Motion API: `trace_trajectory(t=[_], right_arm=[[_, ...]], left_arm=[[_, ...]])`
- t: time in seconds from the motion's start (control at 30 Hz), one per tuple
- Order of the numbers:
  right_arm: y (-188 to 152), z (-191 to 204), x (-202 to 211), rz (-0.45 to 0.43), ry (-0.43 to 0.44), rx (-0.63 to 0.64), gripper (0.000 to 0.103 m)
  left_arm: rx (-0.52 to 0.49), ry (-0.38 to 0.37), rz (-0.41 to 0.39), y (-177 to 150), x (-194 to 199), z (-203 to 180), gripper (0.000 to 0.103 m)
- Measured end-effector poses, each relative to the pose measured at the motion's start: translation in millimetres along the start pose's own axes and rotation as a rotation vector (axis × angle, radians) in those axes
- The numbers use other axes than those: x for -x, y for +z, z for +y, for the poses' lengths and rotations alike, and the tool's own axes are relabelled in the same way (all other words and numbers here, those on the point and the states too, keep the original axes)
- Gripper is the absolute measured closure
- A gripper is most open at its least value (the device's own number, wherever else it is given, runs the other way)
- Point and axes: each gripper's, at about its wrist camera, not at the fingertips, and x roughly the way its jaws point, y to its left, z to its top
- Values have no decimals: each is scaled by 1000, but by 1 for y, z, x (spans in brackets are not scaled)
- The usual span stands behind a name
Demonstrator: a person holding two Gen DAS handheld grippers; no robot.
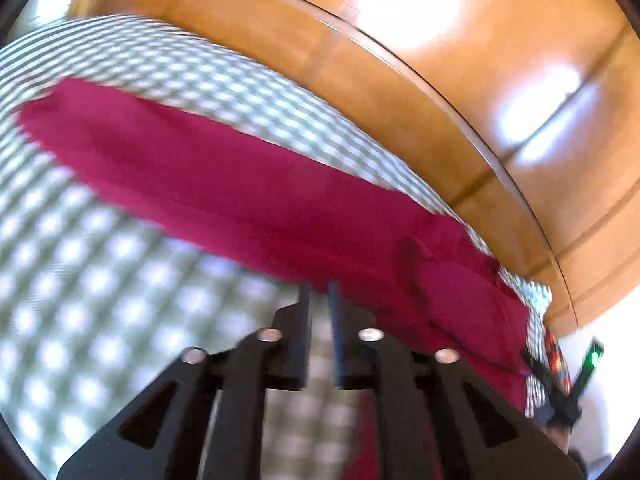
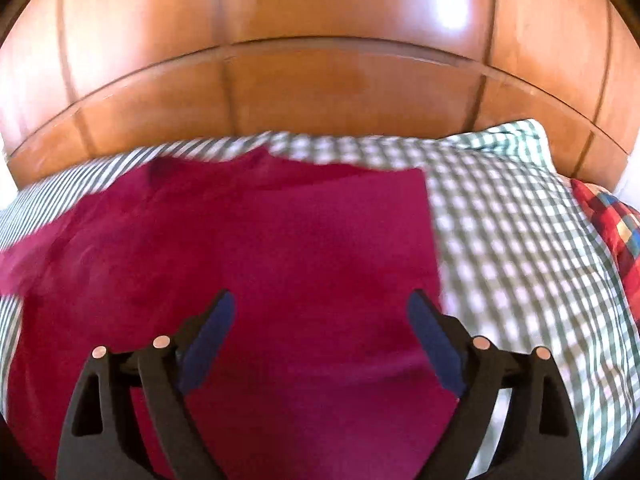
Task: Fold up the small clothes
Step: 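Grasp the other sleeve with the left gripper and fold it across the body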
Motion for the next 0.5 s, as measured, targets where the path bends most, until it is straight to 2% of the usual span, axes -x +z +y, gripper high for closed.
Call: trace_trajectory(t=[0.03, 0.13, 0.23, 0.27, 0.3, 0.37, 0.5], right_arm=[[-9, 6, 4, 10, 14, 13, 14], [-28, 22, 5, 38, 35, 54, 14], [-40, 31, 0, 57, 11, 86, 13], [-41, 31, -1, 60, 3, 83, 10], [-41, 30, -5, 77, 3, 72, 7], [-41, 27, -12, 101, 20, 53, 5], [-45, 27, -13, 102, 23, 50, 3]], left_arm=[[32, 16, -18, 3, 7, 15, 79], [142, 72, -68, 19, 28, 67, 78], [221, 110, -128, 37, 41, 103, 78], [247, 122, -137, 43, 44, 113, 78], [287, 129, -145, 51, 46, 126, 78], [336, 108, -152, 63, 47, 143, 68], [423, 134, -174, 85, 44, 170, 66]])
